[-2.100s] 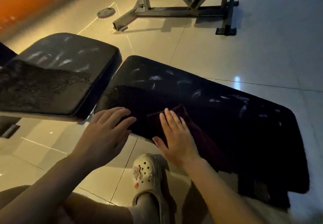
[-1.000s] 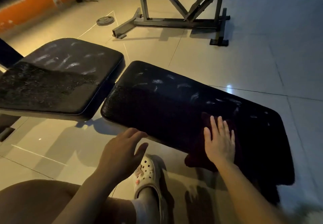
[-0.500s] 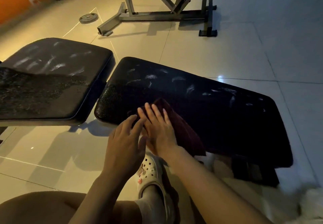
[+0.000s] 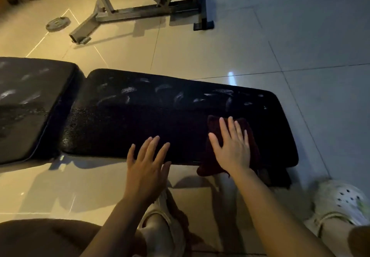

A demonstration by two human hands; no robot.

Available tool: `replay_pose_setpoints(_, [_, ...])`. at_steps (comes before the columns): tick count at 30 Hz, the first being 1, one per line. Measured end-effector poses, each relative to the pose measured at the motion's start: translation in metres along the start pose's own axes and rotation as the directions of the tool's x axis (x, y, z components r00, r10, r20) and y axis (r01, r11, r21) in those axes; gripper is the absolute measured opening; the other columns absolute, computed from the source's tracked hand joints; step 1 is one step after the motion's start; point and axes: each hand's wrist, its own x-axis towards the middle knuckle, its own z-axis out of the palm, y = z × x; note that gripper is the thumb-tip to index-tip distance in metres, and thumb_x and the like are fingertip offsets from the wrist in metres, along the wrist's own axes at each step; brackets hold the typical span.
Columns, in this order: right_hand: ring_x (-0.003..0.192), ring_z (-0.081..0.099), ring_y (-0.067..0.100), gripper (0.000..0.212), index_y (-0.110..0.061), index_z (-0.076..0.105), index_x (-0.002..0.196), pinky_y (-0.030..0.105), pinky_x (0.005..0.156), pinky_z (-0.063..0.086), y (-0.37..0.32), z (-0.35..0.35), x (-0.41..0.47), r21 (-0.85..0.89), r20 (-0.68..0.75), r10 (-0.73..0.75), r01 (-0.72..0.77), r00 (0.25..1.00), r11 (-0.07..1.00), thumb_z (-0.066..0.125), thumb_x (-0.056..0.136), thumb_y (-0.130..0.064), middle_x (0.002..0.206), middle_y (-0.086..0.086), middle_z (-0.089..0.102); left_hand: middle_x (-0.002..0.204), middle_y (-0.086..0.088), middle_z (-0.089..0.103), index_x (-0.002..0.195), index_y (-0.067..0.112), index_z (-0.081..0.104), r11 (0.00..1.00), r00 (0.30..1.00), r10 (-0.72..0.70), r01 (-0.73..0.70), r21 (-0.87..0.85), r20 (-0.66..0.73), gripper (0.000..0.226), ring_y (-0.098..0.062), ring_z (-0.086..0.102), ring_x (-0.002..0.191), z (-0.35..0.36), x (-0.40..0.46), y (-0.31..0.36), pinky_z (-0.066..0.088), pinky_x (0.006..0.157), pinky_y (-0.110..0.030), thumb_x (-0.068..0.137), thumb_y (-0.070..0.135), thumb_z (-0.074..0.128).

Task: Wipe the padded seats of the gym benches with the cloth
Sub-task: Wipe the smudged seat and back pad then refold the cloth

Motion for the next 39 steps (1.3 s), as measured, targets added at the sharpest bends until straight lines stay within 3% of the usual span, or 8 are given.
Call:
replay_pose_setpoints(7, [0.151,-0.001,0.022,0.068,-0.023,0.000,0.157,0.046,0.122,0.001,0.151,-0.020,0.019,0.087,0.040,0.436,-0.438,0.899,0.895,0.011,0.100,-0.058,0.165,0.006,-0.002,0.143,-0.011,0.050,0.140,0.022,0.046,1.000,1.000,0.010,-0.010,-0.004,0.010,0.055,-0.029,0.034,0.137,0.010,0.009,0.015,0.027,0.108,-0.061,0.093,0.048,0.033])
replay_pose_setpoints(12, [0.151,-0.001,0.025,0.065,-0.019,0.002,0.157,0.050,0.121,-0.001,0.133,-0.013,0.018,0.089,-0.030,0.514,-0.510,0.857,0.855,0.012,0.102,-0.053,0.165,0.006,0.000,0.143,-0.010,0.049,0.146,0.022,0.035,0.992,0.995,0.026,-0.038,-0.122,-0.098,0.056,-0.026,0.033,0.137,0.006,0.025,0.035,0.025,0.110,-0.058,0.093,0.043,0.037])
replay_pose_setpoints(19, [0.150,-0.014,0.022,0.064,-0.023,-0.004,0.156,0.046,0.120,-0.011,-0.014,-0.005,0.010,0.120,0.024,0.084,-0.086,0.996,0.989,0.017,0.103,-0.051,0.163,0.000,-0.013,0.140,-0.011,0.050,0.142,0.020,0.042,0.981,0.984,0.123,-0.140,-0.133,-0.129,0.051,-0.028,0.041,0.133,-0.005,0.051,0.040,0.028,0.109,-0.057,0.093,0.038,0.039])
replay_pose_setpoints(23, [0.149,-0.015,0.027,0.074,-0.018,-0.007,0.155,0.047,0.119,-0.012,-0.101,0.011,-0.012,0.104,0.053,-0.305,0.299,0.951,0.949,0.035,0.101,-0.046,0.164,0.006,-0.012,0.142,-0.011,0.046,0.145,0.021,0.038,0.967,0.985,0.101,-0.130,-0.221,-0.139,0.054,-0.029,0.039,0.132,-0.023,0.067,0.024,0.026,0.109,-0.052,0.093,0.037,0.040])
replay_pose_setpoints(26, [0.150,-0.010,0.025,0.073,-0.021,0.000,0.156,0.048,0.121,-0.004,-0.118,0.021,-0.014,0.060,0.024,-0.405,0.403,0.914,0.913,0.035,0.100,-0.051,0.165,0.005,-0.004,0.141,-0.013,0.045,0.145,0.019,0.037,0.952,0.957,0.269,-0.282,-0.123,-0.109,0.059,-0.031,0.039,0.130,-0.035,0.080,0.007,0.027,0.107,-0.053,0.089,0.040,0.039])
replay_pose_setpoints(29, [0.151,-0.008,0.018,0.063,-0.026,0.003,0.156,0.043,0.122,-0.005,-0.090,0.014,0.004,0.091,-0.014,-0.243,0.243,0.970,0.966,0.019,0.102,-0.053,0.165,-0.001,-0.004,0.142,-0.012,0.044,0.144,0.018,0.038,0.906,0.906,0.423,-0.423,-0.013,-0.030,0.058,-0.033,0.043,0.129,-0.035,0.089,-0.009,0.032,0.106,-0.056,0.092,0.043,0.035])
replay_pose_setpoints(32, [0.151,-0.006,0.017,0.063,-0.028,0.005,0.157,0.044,0.121,-0.008,-0.029,0.002,0.019,0.163,-0.078,0.124,-0.110,0.989,0.980,0.016,0.101,-0.057,0.165,-0.002,-0.002,0.148,-0.007,0.040,0.147,0.023,0.034,0.885,0.881,0.464,-0.465,-0.011,0.095,0.062,-0.028,0.037,0.136,-0.019,0.085,-0.010,0.021,0.111,-0.047,0.093,0.052,0.028])
replay_pose_setpoints(39, [0.151,-0.003,0.023,0.068,-0.024,0.013,0.157,0.055,0.117,-0.009,0.069,0.009,0.016,0.338,-0.132,0.743,-0.675,0.656,0.656,0.018,0.100,-0.061,0.165,0.003,0.003,0.146,-0.011,0.046,0.141,0.021,0.042,0.737,0.751,0.658,-0.658,0.156,0.058,0.052,-0.026,0.032,0.138,0.018,0.072,-0.016,0.012,0.114,-0.041,0.100,0.048,0.027])
